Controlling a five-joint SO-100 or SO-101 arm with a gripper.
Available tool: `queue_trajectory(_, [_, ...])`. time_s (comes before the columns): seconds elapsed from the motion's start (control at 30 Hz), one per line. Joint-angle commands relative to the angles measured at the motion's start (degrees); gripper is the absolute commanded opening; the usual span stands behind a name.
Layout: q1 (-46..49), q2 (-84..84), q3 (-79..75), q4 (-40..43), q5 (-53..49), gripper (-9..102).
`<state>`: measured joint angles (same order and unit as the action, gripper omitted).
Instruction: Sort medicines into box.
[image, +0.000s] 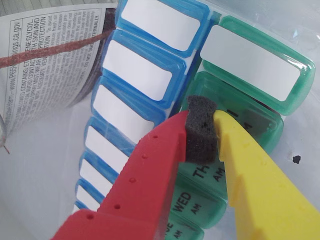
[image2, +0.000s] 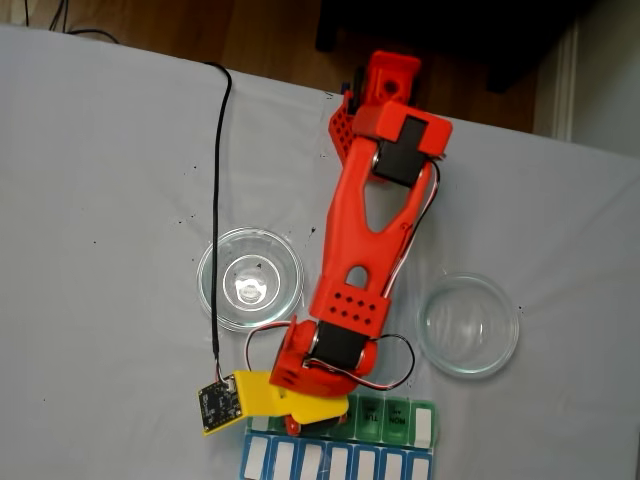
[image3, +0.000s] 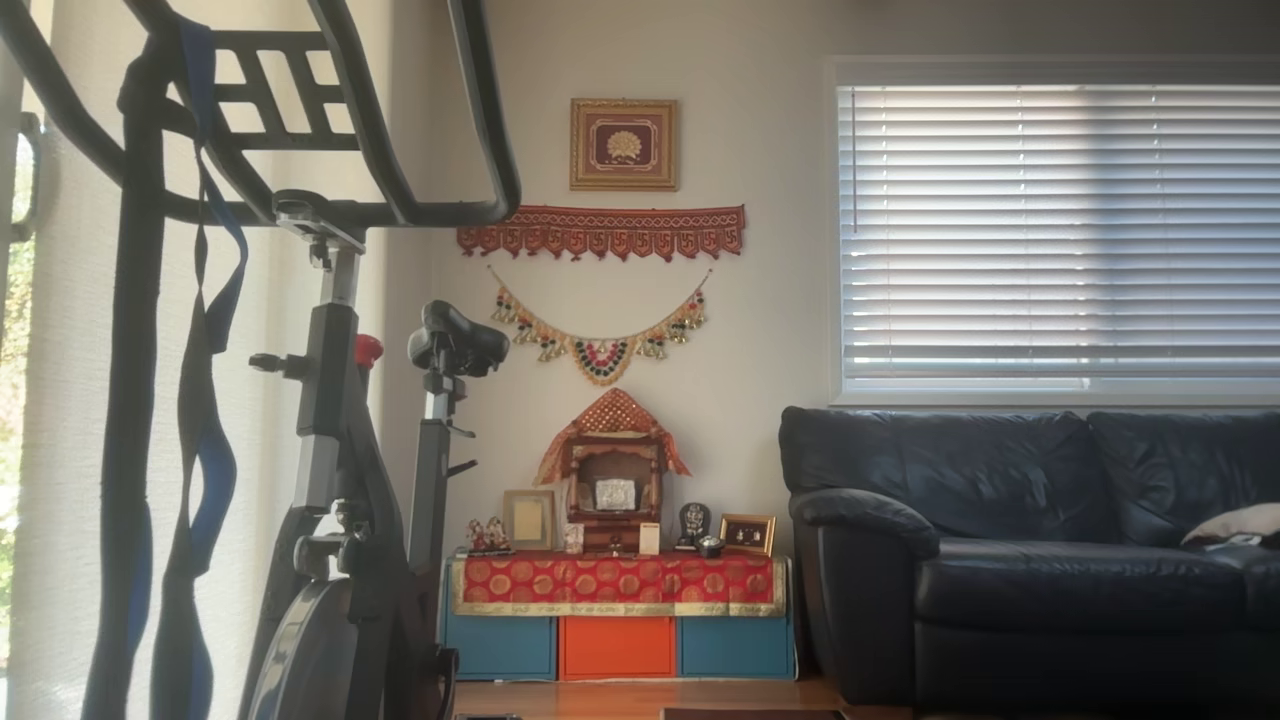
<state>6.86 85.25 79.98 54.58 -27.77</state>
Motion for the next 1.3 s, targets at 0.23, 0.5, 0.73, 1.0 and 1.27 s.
queue_trajectory(0.23, [-0.44,0.26,-3.87,6.5,-1.58,1])
queue_trajectory(0.5, [-0.62,-0.09,-2.72,5.45,-2.37,1])
queue_trajectory(0.73, [-0.35,-1.23,-3.16,6.5,-3.25,1])
queue_trajectory(1.0, [-0.35,0.0,-5.62,9.93,-1.58,1])
queue_trajectory(1.27, [-0.26,15.12,1.49,9.14,6.33,1])
